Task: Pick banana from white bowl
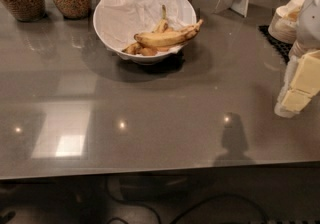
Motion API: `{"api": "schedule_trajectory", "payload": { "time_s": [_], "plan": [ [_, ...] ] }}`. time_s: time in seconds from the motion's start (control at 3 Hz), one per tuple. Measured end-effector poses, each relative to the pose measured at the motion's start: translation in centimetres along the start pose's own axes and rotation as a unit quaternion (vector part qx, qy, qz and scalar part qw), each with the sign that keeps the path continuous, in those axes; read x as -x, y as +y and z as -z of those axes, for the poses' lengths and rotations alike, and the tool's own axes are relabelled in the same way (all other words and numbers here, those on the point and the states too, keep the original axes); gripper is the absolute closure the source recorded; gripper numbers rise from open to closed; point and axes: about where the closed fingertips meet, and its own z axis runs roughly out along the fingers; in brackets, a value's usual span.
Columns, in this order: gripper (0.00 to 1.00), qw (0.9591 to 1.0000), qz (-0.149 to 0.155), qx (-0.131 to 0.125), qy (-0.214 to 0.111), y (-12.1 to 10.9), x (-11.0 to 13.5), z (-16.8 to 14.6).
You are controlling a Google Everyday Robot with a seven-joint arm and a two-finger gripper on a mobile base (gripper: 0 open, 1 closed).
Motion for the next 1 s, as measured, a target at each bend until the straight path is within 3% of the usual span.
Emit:
{"api": "schedule_trajectory", "payload": {
  "time_s": [0.33,0.67,1.0],
  "plan": [
    [0.00,0.9992,-0.008,-0.011,-0.038,-1.8,1.6,-1.8],
    [0.00,0.9949,-0.004,-0.034,-0.094,-5.1,5.2,-3.7],
    [0.00,0.9862,0.018,-0.060,-0.153,-8.3,9.9,-5.0]
  ]
}}
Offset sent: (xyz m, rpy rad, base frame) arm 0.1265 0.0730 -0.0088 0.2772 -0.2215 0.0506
